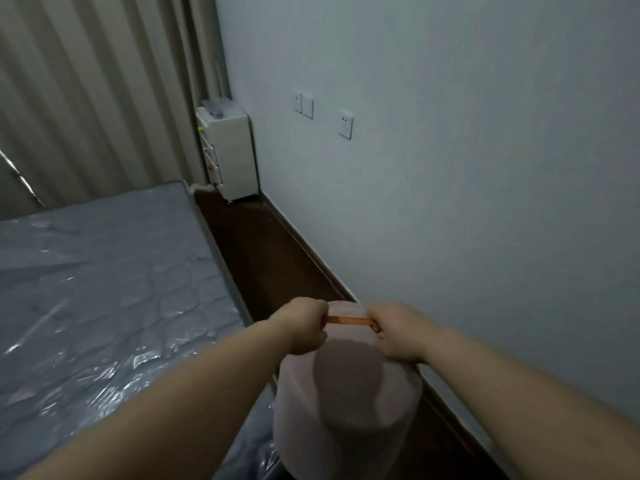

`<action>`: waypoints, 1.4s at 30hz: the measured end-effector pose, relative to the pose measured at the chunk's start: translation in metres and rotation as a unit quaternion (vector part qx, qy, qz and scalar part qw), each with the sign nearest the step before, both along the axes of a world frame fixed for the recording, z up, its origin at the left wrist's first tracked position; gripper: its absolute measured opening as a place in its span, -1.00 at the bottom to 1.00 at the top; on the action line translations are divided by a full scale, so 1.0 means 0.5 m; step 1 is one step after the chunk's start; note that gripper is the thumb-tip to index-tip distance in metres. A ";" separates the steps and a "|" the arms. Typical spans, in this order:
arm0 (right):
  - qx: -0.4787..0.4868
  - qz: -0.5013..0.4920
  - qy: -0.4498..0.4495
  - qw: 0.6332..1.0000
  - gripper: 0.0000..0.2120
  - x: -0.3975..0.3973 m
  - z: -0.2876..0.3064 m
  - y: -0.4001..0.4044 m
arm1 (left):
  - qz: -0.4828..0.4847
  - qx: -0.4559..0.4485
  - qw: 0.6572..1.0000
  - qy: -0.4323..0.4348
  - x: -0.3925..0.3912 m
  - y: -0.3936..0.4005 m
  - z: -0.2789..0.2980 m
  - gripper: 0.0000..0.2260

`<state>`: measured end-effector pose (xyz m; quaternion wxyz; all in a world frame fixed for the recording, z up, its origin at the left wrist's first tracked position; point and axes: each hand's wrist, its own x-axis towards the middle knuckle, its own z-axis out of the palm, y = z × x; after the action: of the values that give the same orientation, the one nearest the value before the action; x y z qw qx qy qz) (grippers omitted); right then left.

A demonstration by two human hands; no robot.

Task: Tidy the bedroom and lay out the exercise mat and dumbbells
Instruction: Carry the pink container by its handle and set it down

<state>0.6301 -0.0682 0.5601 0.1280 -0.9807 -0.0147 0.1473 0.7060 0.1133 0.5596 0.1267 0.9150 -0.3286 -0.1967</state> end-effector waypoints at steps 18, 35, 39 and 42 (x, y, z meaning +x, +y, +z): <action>-0.036 0.150 -0.024 0.988 -0.82 1.044 0.047 -0.168 | 0.182 -0.046 0.982 0.016 0.877 -0.142 -0.003 -0.77; 0.056 0.291 -0.037 0.954 -0.88 2.101 0.026 0.057 | 0.348 -0.026 0.936 -0.049 1.784 0.063 0.039 -0.80; 0.043 0.331 -0.068 0.940 -0.87 2.346 0.052 0.163 | 0.404 -0.064 0.909 -0.079 1.998 0.147 0.025 -0.76; 0.026 0.356 -0.085 0.930 -0.88 2.503 0.056 0.234 | 0.422 -0.070 0.901 -0.076 2.156 0.212 0.008 -0.79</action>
<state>1.8815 0.0487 0.5880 0.0907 -0.9165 -0.3770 0.0988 1.7839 0.2195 0.5635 0.2367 0.9688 0.0665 -0.0313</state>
